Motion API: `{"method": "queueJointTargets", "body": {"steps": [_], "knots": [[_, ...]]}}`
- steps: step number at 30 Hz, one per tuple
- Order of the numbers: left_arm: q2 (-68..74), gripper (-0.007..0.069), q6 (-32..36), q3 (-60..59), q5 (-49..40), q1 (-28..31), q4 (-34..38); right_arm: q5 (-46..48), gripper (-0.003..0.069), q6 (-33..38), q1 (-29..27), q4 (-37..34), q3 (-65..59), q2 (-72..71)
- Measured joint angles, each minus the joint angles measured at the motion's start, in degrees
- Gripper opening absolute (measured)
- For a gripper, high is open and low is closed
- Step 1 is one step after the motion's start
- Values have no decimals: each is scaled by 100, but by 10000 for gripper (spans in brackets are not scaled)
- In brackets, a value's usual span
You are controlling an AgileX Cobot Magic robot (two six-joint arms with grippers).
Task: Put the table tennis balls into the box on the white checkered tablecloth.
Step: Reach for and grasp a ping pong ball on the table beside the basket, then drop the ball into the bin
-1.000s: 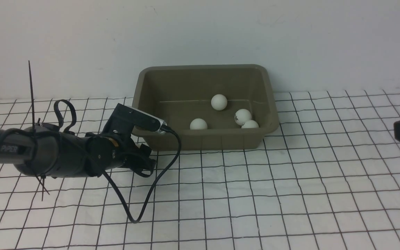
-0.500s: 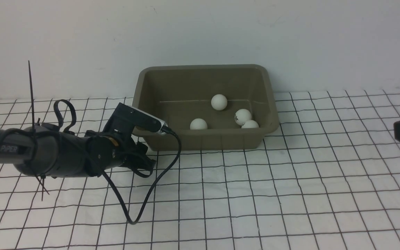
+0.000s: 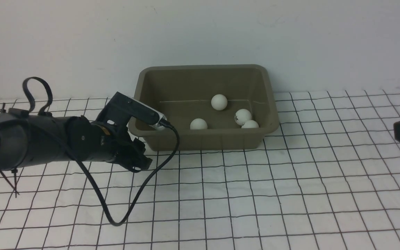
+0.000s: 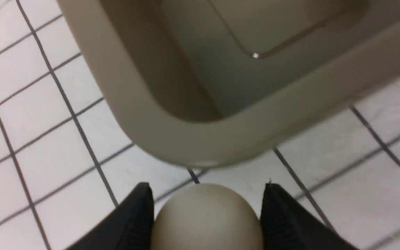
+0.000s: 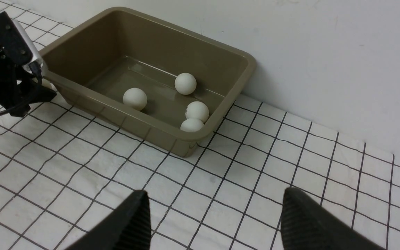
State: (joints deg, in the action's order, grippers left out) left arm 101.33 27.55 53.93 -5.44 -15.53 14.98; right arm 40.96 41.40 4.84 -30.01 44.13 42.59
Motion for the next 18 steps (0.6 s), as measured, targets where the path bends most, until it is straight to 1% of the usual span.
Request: {"method": "queueJointTargets", "body": {"steps": [2, 3, 4, 8, 11, 13, 18], "knots": [[-235, 352, -26, 0, -464, 0, 0, 0, 461, 0, 0, 0, 0, 0], [-235, 352, -26, 0, -510, 0, 0, 0, 461, 0, 0, 0, 0, 0], [-460, 352, -26, 0, -977, 0, 0, 0, 461, 0, 0, 0, 0, 0], [-885, 352, -26, -5, -1581, 0, 47, 0, 461, 0, 0, 0, 0, 0], [-1367, 352, -27, -5, -1818, -56, 234, 0, 461, 0, 0, 0, 0, 0], [-1686, 352, 92, -5, -1789, -137, 431, 0, 461, 7, 0, -11, 0, 0], [-1957, 352, 772, 99, -1109, -219, 937, 16, 461, 7, 0, -22, 0, 0]]}}
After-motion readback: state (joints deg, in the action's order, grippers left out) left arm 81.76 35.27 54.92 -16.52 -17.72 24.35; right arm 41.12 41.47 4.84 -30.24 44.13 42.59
